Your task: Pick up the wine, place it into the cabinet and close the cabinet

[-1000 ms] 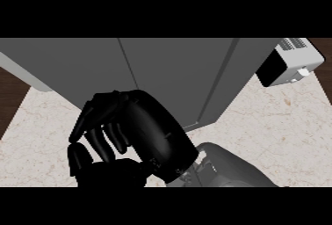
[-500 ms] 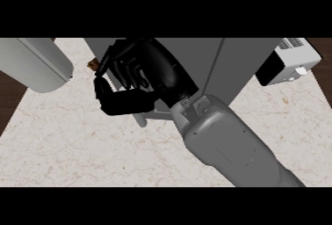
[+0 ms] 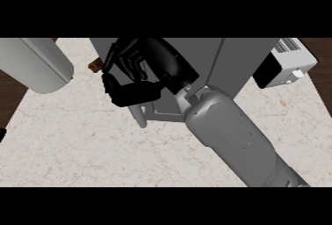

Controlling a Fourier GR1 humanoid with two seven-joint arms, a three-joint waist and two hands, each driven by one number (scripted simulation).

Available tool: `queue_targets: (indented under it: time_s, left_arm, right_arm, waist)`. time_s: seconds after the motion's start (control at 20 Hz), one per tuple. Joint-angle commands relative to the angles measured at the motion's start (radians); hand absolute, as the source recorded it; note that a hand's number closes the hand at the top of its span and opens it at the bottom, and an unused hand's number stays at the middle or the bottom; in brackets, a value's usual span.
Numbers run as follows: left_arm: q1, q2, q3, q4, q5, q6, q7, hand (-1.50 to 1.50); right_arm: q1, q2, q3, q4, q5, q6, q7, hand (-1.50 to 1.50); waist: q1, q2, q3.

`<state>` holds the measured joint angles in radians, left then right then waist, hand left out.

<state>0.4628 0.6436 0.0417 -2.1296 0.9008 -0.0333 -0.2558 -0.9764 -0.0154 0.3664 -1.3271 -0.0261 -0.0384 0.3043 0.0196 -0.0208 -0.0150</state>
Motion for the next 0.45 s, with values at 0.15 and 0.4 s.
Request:
queue_targets:
  time_s: [0.15,0.4]
  left_arm:
    - [-0.078,-0.046,-0.073,0.031,-0.068,0.071,0.008,-1.5]
    - [-0.131,-0.055,-0.081,0.044,-0.058,0.092,0.031,-1.5]
  right_arm:
    - [-0.015,-0.142,-0.136,0.15,0.012,0.02,-0.083,1.5]
    - [-0.062,-0.12,-0.143,0.184,0.024,-0.009,-0.077,1.5]
  waist:
    - [-0.026,0.04,0.015]
    - [-0.019,0.038,0.014]
